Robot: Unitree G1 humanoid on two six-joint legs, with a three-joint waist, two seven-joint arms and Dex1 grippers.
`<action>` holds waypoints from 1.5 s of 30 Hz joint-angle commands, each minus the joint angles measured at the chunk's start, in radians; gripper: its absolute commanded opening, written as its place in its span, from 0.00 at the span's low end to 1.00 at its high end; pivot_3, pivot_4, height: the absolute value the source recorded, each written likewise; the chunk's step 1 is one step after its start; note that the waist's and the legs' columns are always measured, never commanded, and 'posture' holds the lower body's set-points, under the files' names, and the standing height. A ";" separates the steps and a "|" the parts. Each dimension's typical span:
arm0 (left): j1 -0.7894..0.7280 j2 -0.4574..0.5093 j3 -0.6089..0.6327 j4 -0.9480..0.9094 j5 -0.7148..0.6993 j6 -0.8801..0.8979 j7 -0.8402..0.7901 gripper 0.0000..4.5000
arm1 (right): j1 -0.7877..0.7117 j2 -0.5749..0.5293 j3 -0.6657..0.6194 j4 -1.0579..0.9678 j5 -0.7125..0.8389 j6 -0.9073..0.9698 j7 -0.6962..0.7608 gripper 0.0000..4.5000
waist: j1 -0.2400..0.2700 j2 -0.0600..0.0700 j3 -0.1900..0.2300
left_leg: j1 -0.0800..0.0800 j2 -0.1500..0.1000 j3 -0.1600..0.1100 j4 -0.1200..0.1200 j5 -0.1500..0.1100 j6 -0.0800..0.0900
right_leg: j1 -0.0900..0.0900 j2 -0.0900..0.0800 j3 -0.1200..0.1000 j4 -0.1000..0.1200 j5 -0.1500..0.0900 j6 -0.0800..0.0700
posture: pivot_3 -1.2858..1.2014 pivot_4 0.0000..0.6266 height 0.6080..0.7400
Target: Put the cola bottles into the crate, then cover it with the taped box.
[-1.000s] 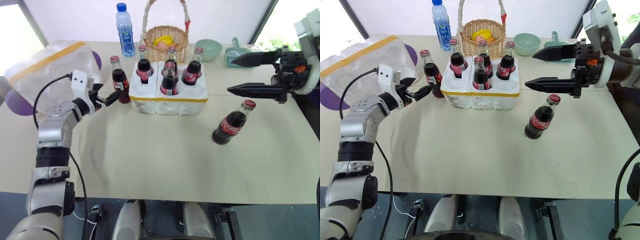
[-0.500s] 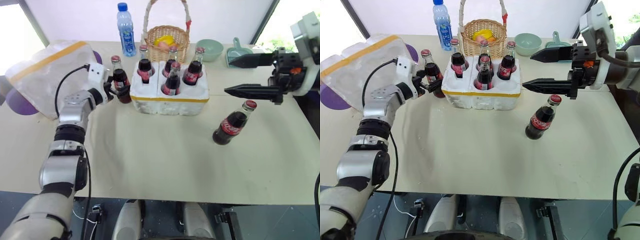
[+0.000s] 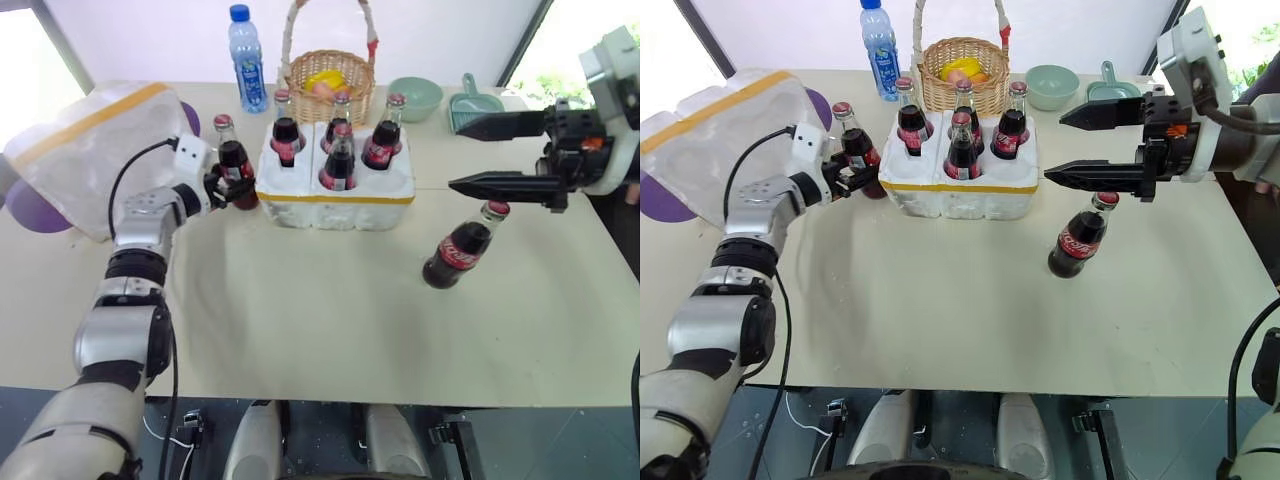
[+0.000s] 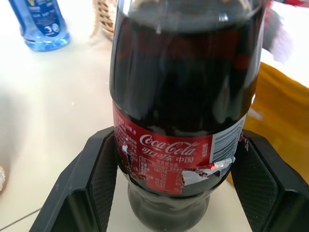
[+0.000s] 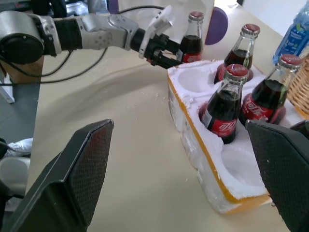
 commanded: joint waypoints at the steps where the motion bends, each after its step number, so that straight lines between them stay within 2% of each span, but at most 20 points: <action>1: 0.049 0.096 0.070 -0.316 -0.132 0.171 -0.106 0.61 | 0.007 -0.014 -0.045 -0.024 -0.003 -0.028 -0.006 1.00 | -0.007 0.000 0.000 | 0.000 0.000 0.000 0.000 0.000 0.000 | 0.000 0.000 0.000 0.000 0.000 0.000 | 0.52 0.24 1.00; 5: 0.119 0.192 0.131 -0.620 -0.338 0.442 -0.228 0.61 | 0.027 -0.009 -0.053 -0.036 0.002 -0.032 -0.012 1.00 | -0.005 -0.002 0.002 | -0.001 0.000 0.000 0.000 0.000 0.000 | -0.001 0.000 0.000 0.000 0.000 0.000 | 0.52 0.24 1.00; 7: 0.084 0.192 0.161 -0.660 -0.408 0.515 -0.222 0.61 | 0.034 -0.001 -0.053 -0.041 0.003 -0.034 -0.020 1.00 | 0.002 -0.002 0.002 | -0.001 0.000 0.000 0.000 0.000 0.000 | -0.001 -0.001 0.000 0.000 0.000 0.000 | 0.52 0.24 1.00; 10: -0.015 0.147 0.161 -0.622 -0.418 0.550 -0.145 0.61 | 0.038 0.019 -0.054 -0.042 0.004 -0.036 -0.040 1.00 | 0.015 -0.002 0.002 | 0.000 0.000 0.000 0.002 0.000 0.000 | 0.001 0.000 0.000 0.000 0.000 0.000 | 0.52 0.24 1.00; 17: -0.137 0.020 0.021 -0.412 -0.258 0.357 -0.109 0.61 | 0.052 0.043 -0.068 -0.073 0.022 -0.015 -0.085 1.00 | 0.013 -0.002 0.001 | 0.000 -0.001 0.000 0.002 0.000 0.000 | 0.002 0.000 0.000 0.001 0.000 0.000 | 0.52 0.24 1.00; 20: -0.159 -0.026 0.000 -0.352 -0.242 0.322 -0.124 0.61 | 0.067 0.040 -0.088 -0.078 0.030 -0.002 -0.101 1.00 | 0.011 -0.002 0.002 | 0.000 -0.001 0.000 0.002 0.000 0.000 | 0.001 0.000 0.000 0.001 0.000 0.000 | 0.52 0.24 1.00; 29: -0.131 -0.052 -0.103 -0.277 -0.104 0.195 -0.154 0.61 | 0.113 0.033 -0.116 -0.099 0.041 0.000 -0.138 1.00 | 0.013 -0.003 0.002 | -0.001 0.000 0.000 0.001 0.000 0.000 | 0.000 0.000 0.000 0.001 0.000 0.000 | 0.52 0.24 1.00; 36: -0.099 -0.109 -0.151 -0.131 0.009 0.079 -0.068 0.61 | 0.115 0.031 -0.104 -0.091 0.016 -0.024 -0.147 1.00 | 0.014 -0.003 0.002 | -0.001 -0.001 0.000 0.001 0.000 0.000 | 0.000 0.000 0.000 0.001 0.000 0.000 | 0.52 0.24 1.00; 39: -0.113 -0.132 -0.118 -0.073 0.007 0.067 -0.007 0.94 | 0.101 0.028 -0.100 -0.082 0.011 -0.028 -0.147 1.00 | 0.015 -0.002 0.001 | 0.001 -0.001 0.000 0.002 0.000 0.000 | 0.001 0.000 0.000 0.001 0.000 0.000 | 0.52 0.24 1.00; 40: -0.118 -0.136 -0.108 -0.061 0.002 0.070 0.002 0.99 | 0.098 0.026 -0.099 -0.079 0.010 -0.029 -0.146 1.00 | 0.015 -0.002 0.001 | 0.001 -0.001 0.000 0.002 0.000 0.000 | 0.001 0.000 0.000 0.001 0.000 0.000 | 0.52 0.24 1.00; 45: -0.155 -0.123 0.002 -0.112 -0.108 0.151 -0.010 0.99 | 0.078 -0.024 -0.122 -0.040 -0.013 -0.038 -0.125 1.00 | 0.014 -0.002 0.001 | 0.001 -0.001 0.000 0.003 0.000 0.000 | 0.002 0.000 0.000 0.002 0.000 0.000 | 0.52 0.24 1.00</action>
